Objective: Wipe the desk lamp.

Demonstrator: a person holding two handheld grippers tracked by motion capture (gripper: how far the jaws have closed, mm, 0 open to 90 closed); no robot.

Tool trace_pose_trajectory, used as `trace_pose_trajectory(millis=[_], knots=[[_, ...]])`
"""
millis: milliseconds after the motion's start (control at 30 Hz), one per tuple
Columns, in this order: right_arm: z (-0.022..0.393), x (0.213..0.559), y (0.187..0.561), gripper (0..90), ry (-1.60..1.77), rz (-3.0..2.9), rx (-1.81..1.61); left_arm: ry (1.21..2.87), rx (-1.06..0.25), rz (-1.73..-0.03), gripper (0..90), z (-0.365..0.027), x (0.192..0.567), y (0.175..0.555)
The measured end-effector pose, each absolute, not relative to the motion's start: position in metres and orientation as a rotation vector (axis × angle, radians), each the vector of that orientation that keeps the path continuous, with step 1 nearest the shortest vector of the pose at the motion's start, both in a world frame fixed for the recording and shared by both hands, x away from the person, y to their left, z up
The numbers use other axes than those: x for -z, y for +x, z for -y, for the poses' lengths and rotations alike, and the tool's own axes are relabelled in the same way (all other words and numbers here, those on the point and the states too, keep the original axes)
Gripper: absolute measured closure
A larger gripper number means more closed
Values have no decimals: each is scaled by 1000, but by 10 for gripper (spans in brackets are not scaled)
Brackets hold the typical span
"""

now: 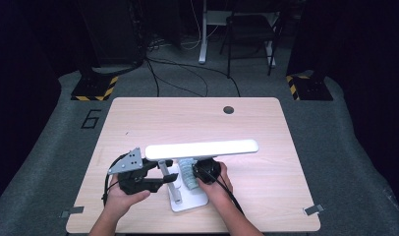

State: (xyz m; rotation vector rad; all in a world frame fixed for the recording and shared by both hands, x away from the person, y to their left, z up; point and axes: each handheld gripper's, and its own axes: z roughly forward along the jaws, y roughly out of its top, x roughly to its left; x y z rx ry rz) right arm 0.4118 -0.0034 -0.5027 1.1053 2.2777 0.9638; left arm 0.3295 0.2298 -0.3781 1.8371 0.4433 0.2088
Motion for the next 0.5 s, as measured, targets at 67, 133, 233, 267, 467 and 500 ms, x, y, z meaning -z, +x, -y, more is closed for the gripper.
trace_pose_trajectory(millis=[67,133,233,267,467,500], knots=[[1,502,417,629,1105,-2273,-956,1838,-211,-443,513,-230,378,329],[-1,502,423,629,1134,-2270,-952,1837,-214,-444,513,-230,378,329],[-2,503,429,629,1156,-2246,-962,1834,-216,-449,514,-230,378,329],[-3,503,431,630,1169,-2248,-956,1832,-220,-451,514,-230,378,329],[-4,503,433,632,1169,-2242,-960,1832,-232,-465,515,-228,378,328],[-4,503,432,634,1164,-2243,-958,1831,-234,-468,515,-228,378,327]])
